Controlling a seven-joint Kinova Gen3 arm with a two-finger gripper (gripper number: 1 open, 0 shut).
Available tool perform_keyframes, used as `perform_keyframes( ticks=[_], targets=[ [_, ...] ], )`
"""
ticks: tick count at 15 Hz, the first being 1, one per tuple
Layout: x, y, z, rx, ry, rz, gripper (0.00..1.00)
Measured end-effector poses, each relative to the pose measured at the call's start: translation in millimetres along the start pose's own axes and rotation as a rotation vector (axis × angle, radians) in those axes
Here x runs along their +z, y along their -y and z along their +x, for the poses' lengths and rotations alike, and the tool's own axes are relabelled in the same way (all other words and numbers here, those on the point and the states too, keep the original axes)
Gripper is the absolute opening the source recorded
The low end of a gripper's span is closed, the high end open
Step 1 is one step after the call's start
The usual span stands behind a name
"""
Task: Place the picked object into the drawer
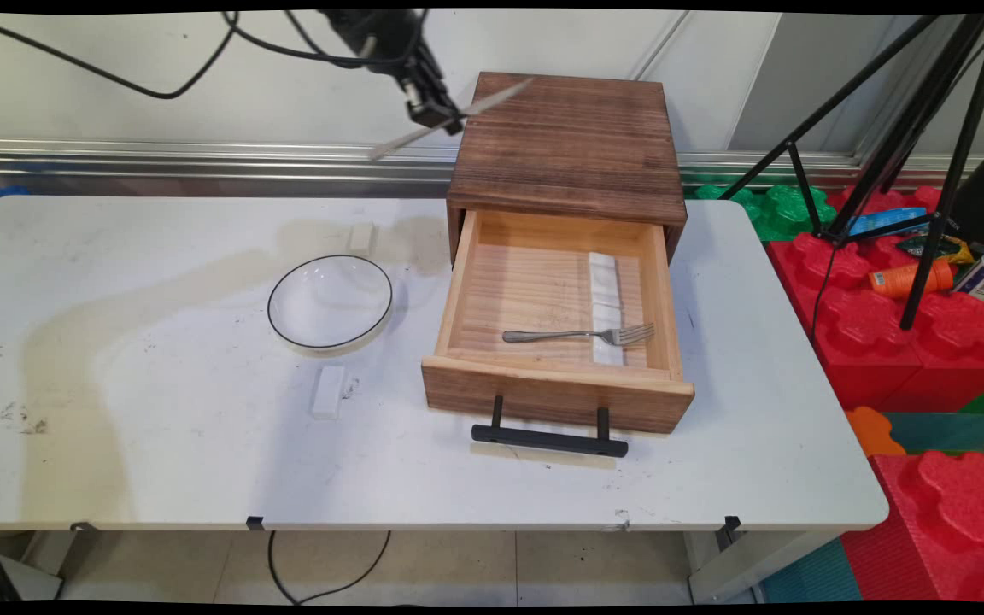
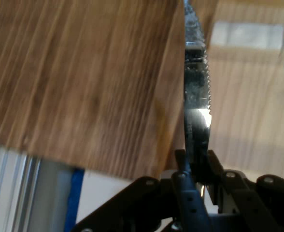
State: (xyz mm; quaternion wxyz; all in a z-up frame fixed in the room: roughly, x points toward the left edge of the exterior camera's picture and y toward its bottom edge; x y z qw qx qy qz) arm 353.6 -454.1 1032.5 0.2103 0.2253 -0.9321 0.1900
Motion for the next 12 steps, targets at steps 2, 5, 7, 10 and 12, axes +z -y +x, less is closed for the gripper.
perform_keyframes(
  ticks=[2,5,7,10,12],
  targets=[
    [4.4,-8.5,14.6,0.013,-0.018,-0.017,0.0],
    [16.3,-21.8,37.5,0.033,-0.046,-0.05,0.0],
    [25.7,-29.0,49.1,0.043,-0.059,-0.069,0.0],
    [51.2,-40.4,67.2,0.066,-0.075,-0.106,0.0],
    [65.4,-44.5,72.5,0.074,-0.077,-0.124,0.0]
  ],
)
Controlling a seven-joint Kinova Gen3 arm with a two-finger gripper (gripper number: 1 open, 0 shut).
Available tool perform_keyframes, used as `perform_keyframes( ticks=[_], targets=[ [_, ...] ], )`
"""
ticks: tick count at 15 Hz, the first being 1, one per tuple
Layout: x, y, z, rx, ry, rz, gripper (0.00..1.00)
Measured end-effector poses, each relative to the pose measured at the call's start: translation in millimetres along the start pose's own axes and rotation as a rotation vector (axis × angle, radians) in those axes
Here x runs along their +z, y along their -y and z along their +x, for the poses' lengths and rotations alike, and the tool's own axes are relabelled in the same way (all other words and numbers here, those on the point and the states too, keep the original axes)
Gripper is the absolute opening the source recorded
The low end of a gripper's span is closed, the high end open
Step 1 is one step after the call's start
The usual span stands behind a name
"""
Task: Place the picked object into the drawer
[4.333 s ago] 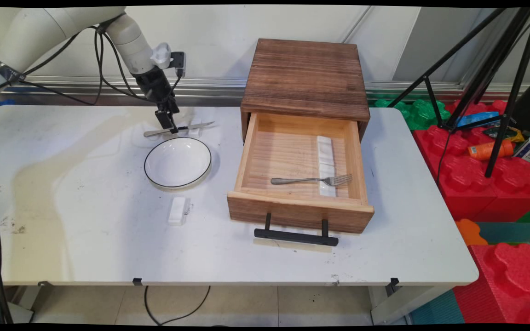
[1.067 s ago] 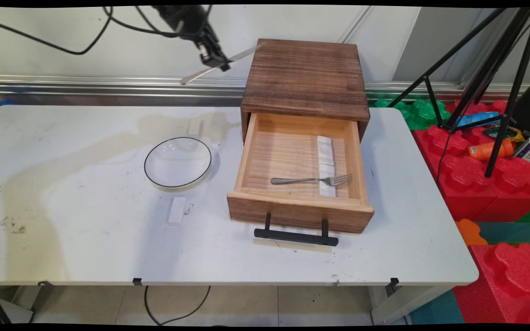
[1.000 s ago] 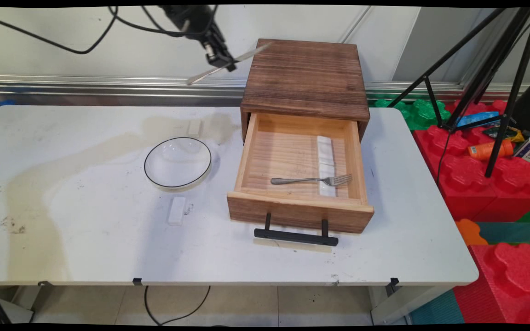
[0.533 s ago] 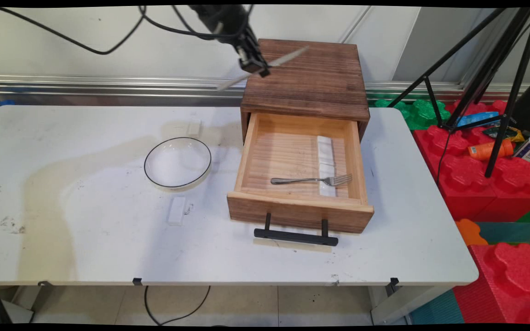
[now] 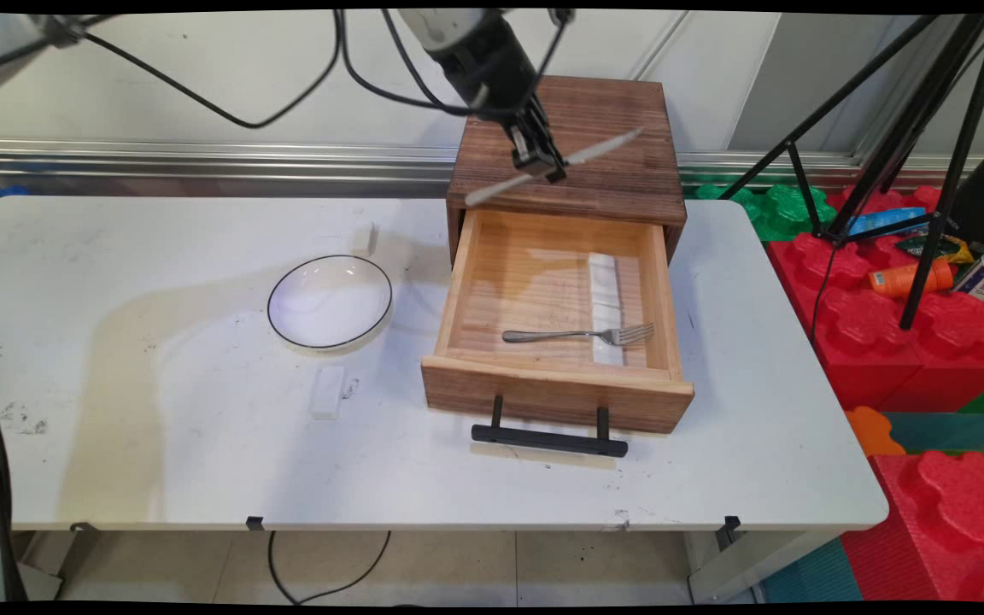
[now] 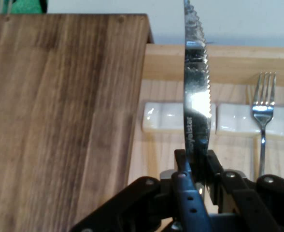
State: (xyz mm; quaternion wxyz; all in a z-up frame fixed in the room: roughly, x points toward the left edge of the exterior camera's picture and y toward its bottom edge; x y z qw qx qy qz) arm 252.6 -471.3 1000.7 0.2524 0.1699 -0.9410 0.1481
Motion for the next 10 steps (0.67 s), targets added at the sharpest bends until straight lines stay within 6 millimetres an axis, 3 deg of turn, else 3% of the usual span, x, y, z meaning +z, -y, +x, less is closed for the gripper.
perform_keyframes(
  ticks=[10],
  targets=[
    [86.6,0.0,-10.3,0.055,0.033,-0.089,0.0]
  ],
)
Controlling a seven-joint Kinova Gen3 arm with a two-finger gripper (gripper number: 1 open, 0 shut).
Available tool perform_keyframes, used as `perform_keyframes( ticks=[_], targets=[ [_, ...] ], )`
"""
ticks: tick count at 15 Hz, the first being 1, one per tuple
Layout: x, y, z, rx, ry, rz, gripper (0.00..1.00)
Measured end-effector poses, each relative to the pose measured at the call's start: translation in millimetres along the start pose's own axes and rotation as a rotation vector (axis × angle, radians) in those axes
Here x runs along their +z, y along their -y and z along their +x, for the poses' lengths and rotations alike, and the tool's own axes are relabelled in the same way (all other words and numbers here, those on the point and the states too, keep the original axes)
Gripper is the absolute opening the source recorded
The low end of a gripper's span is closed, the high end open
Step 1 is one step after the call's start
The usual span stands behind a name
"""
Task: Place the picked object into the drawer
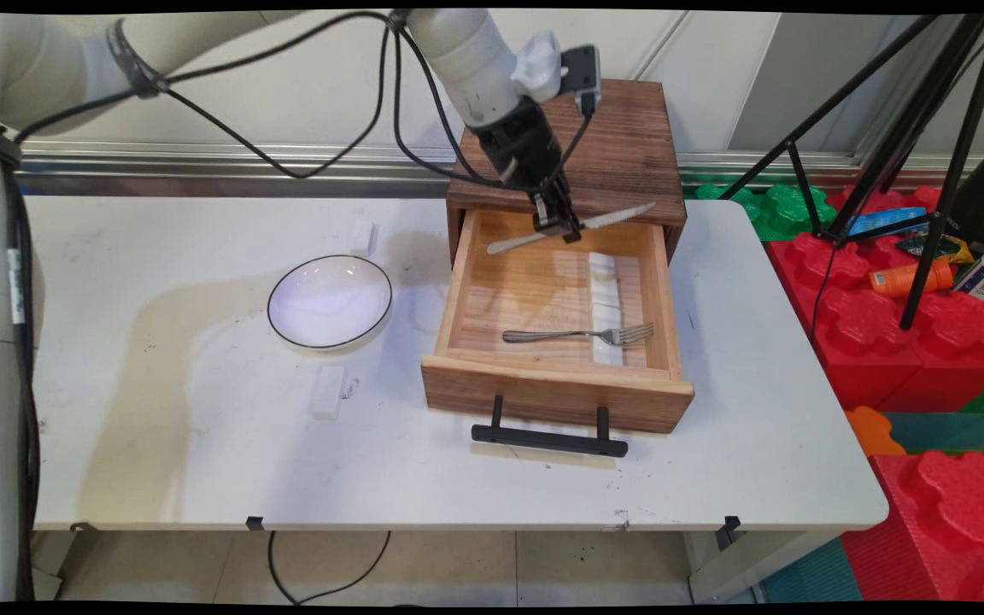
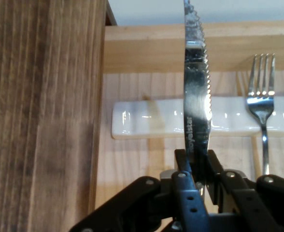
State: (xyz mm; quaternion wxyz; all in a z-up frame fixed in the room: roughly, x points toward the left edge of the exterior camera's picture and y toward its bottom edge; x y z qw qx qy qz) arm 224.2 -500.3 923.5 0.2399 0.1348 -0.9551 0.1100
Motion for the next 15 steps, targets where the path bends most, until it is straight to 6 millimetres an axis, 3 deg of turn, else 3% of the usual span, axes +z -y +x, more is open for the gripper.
perform_keyframes(
  ticks=[15],
  targets=[
    [77.2,14.0,-28.4,-0.023,0.045,-0.046,0.0]
  ],
)
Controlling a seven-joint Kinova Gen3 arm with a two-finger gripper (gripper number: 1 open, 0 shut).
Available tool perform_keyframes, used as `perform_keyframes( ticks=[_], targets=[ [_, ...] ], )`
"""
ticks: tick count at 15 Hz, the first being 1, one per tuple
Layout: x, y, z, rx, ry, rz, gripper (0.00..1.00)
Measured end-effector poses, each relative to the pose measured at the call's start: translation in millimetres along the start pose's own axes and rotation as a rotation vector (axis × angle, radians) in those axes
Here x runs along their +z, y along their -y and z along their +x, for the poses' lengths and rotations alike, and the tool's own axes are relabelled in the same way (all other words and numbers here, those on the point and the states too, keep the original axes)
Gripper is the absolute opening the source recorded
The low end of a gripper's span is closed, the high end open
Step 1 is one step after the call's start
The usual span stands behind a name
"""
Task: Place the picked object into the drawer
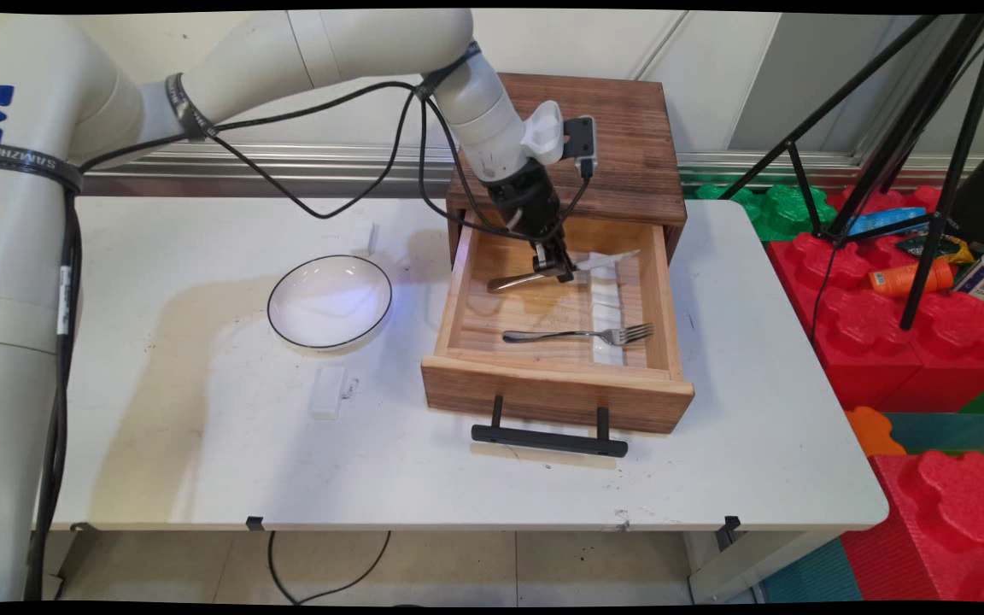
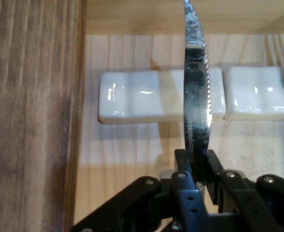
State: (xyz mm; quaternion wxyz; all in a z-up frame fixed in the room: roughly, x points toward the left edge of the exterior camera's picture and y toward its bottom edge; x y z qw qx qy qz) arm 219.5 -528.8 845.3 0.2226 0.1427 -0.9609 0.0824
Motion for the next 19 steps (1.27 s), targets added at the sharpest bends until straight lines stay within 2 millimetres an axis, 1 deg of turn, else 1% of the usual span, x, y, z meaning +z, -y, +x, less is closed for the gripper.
perform_keyframes(
  ticks=[9,10,15,19],
  targets=[
    [23.1,4.5,-7.1,-0.009,0.011,-0.011,0.0],
    [25.2,4.6,-7.1,-0.01,0.01,-0.012,1.0],
    [29.2,4.1,-7.2,-0.013,0.002,-0.01,1.0],
    [26.4,2.7,-7.2,-0.014,-0.005,-0.002,1.0]
  ],
)
